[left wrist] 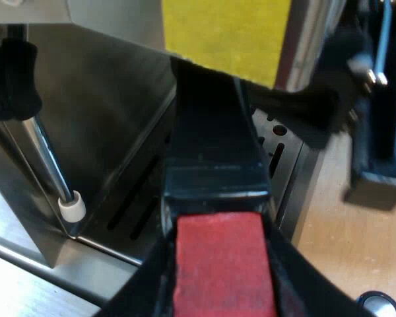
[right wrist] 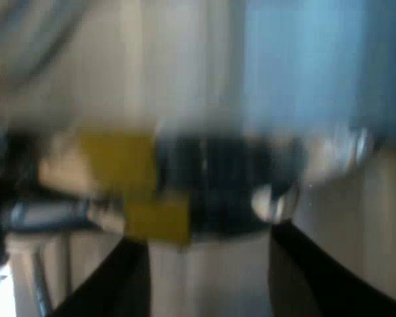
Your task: Put the handle in the coffee machine
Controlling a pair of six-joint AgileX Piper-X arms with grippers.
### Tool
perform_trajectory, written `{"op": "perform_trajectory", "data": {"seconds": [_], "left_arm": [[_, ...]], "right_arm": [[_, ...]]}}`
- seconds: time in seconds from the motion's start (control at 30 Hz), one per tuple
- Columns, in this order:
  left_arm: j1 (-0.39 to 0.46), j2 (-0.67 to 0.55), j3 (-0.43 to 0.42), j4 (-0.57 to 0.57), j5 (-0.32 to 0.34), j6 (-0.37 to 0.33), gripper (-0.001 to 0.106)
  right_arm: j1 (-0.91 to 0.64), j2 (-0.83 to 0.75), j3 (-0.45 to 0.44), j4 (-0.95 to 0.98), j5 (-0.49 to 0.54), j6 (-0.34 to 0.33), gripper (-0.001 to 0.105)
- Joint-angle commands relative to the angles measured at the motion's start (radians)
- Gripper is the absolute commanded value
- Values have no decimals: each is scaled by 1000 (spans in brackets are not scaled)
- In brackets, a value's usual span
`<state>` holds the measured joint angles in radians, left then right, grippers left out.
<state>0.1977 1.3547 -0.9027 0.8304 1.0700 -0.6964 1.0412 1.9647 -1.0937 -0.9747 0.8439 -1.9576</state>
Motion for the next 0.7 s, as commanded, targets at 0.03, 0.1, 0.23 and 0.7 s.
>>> {"op": "perform_trajectory", "data": {"seconds": [0.03, 0.1, 0.23, 0.7], "left_arm": [[0, -27, -22, 5, 350, 13, 0], [0, -27, -22, 5, 350, 13, 0], [0, -27, -22, 5, 350, 13, 0], [0, -27, -22, 5, 350, 13, 0]], "right_arm": [[-3, -4, -16, -9, -20, -56, 29], [-3, -4, -18, -9, -20, -59, 23], [-3, -4, -18, -21, -20, -58, 19], [-3, -4, -19, -116, -37, -64, 19]]}}
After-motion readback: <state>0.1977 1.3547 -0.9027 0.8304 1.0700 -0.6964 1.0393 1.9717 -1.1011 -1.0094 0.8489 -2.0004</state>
